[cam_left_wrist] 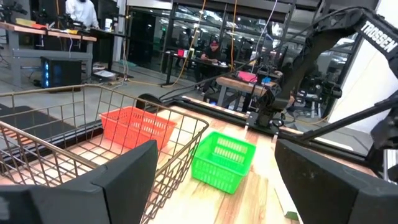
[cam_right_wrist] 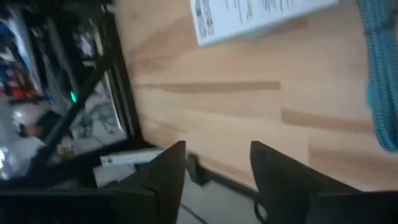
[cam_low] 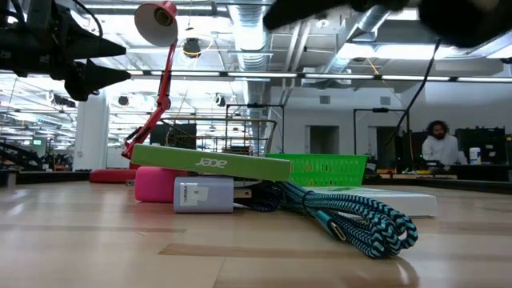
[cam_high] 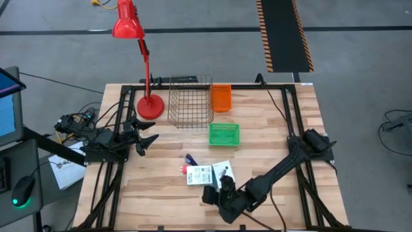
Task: Pick and place items into bin
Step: Put the left card reader box into the green bin
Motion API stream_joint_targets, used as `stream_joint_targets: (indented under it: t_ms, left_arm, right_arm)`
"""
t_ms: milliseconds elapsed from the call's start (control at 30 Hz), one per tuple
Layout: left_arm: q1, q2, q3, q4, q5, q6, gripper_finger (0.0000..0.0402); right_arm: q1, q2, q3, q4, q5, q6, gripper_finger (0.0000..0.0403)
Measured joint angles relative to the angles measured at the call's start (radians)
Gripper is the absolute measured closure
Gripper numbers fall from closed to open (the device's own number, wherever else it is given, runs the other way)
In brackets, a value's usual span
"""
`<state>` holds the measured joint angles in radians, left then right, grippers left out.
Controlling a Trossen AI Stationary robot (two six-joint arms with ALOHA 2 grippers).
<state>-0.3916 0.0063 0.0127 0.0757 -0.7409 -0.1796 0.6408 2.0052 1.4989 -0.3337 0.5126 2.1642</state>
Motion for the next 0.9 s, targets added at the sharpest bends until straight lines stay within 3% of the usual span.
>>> stream_joint_targets:
  t_ms: [300,900]
  left_arm:
    - [0.0,0.0,0.0,0.0,0.0,0.0,0.0088]
    - [0.0,0.0,0.0,0.0,0.0,0.0,0.0088]
  right_arm:
    - [-0.027,0.013,0.003,-0.013,0.066,0.01,0.0137]
    - [-0.035,0.013,0.001,-0.163,0.032,0.043,0.0133]
